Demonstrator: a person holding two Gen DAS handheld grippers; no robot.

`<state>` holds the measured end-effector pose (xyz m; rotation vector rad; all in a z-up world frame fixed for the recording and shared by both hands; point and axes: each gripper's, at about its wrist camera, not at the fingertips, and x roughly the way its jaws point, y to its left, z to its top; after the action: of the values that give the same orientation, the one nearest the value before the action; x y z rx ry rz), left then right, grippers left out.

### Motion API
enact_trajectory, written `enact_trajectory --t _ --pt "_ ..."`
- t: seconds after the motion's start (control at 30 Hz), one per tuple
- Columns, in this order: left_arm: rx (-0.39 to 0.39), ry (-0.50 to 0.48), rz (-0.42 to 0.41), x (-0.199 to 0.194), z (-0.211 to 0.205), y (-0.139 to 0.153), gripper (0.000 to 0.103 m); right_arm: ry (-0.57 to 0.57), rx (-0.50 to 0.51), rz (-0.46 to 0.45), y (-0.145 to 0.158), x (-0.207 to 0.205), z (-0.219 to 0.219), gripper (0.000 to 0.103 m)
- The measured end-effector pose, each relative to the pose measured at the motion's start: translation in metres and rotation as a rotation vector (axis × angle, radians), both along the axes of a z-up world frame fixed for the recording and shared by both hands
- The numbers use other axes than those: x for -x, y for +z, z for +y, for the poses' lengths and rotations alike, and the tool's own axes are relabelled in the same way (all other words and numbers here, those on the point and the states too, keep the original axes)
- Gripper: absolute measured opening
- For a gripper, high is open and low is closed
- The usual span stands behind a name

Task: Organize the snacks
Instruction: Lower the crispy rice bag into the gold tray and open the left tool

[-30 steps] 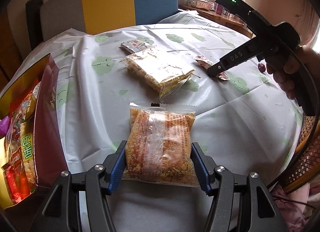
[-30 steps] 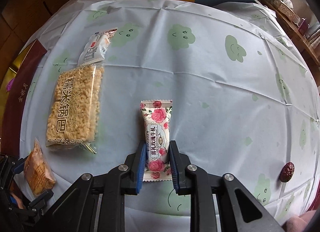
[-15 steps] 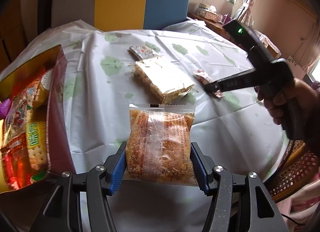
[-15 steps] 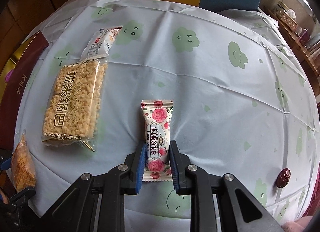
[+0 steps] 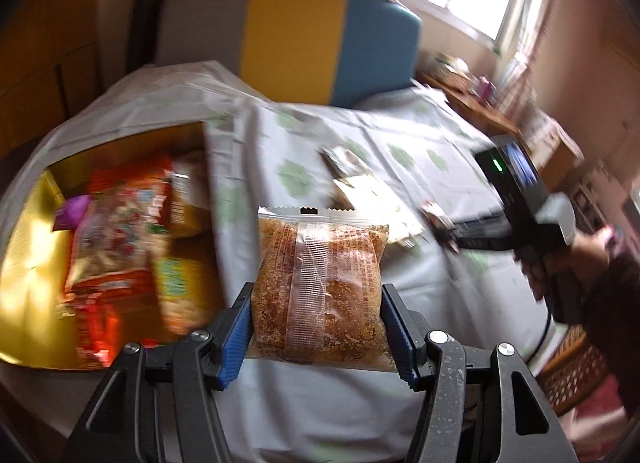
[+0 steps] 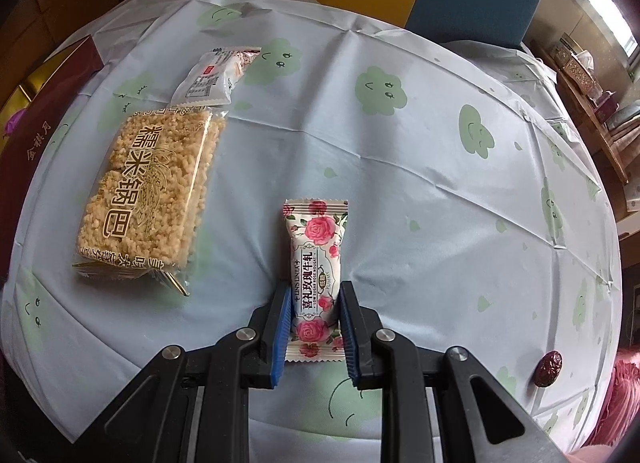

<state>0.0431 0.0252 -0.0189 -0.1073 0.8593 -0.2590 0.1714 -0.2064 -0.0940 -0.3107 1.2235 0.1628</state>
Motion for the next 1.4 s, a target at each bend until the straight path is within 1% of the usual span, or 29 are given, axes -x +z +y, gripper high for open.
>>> enact_trajectory --t 0.07,0.13,0.23,0.3,0.37,0.47,0.63,0.73,0.77,0.87,0.97,1.03,1.13,1.4 --pt "-0.008 0.058 -0.010 -0.003 0.018 0.004 0.061 0.001 0.002 -0.001 0.000 0.000 0.001 0.023" --pt "-0.005 0.129 -0.004 -0.007 0.041 0.004 0.061 0.005 0.008 -0.004 0.001 -0.001 -0.003 0.023" --pt "0.034 0.262 0.043 -0.015 0.082 -0.005 0.061 0.008 0.014 -0.008 0.002 -0.001 -0.002 0.023" --pt "0.060 0.329 0.066 -0.016 0.104 -0.011 0.061 0.008 0.016 -0.010 0.003 0.000 -0.002 0.023" --pt "0.084 0.378 0.081 -0.016 0.121 -0.017 0.061 0.008 0.020 -0.012 0.002 0.001 -0.001 0.023" --pt "0.070 0.418 0.085 -0.016 0.135 -0.023 0.061 0.003 0.027 -0.019 0.003 0.004 0.002 0.023" --pt "0.064 0.434 0.117 -0.024 0.136 -0.038 0.061 0.005 0.032 -0.022 0.003 0.004 0.005 0.023" --pt "0.075 0.437 0.126 -0.024 0.136 -0.045 0.062 0.006 0.036 -0.024 0.004 0.004 0.004 0.023" --pt "0.070 0.436 0.128 -0.024 0.136 -0.046 0.064 0.011 0.017 -0.005 0.005 0.004 0.003 0.023" --pt "0.041 0.440 0.123 -0.022 0.134 -0.046 0.064 0.011 0.015 -0.004 0.005 0.004 0.003 0.023" --pt "-0.030 0.458 0.101 -0.020 0.131 -0.042 0.063 0.012 0.017 -0.005 0.005 0.004 0.003 0.023" --pt "-0.061 0.456 0.094 -0.019 0.128 -0.041 0.063 0.014 0.019 -0.005 0.005 0.004 0.002 0.023" --pt "-0.109 0.462 0.088 -0.016 0.125 -0.039 0.061 0.016 0.026 -0.008 0.006 0.004 0.003 0.023" --pt "-0.133 0.451 0.051 -0.007 0.119 -0.028 0.060 0.023 0.043 -0.021 0.007 0.007 0.006 0.023"
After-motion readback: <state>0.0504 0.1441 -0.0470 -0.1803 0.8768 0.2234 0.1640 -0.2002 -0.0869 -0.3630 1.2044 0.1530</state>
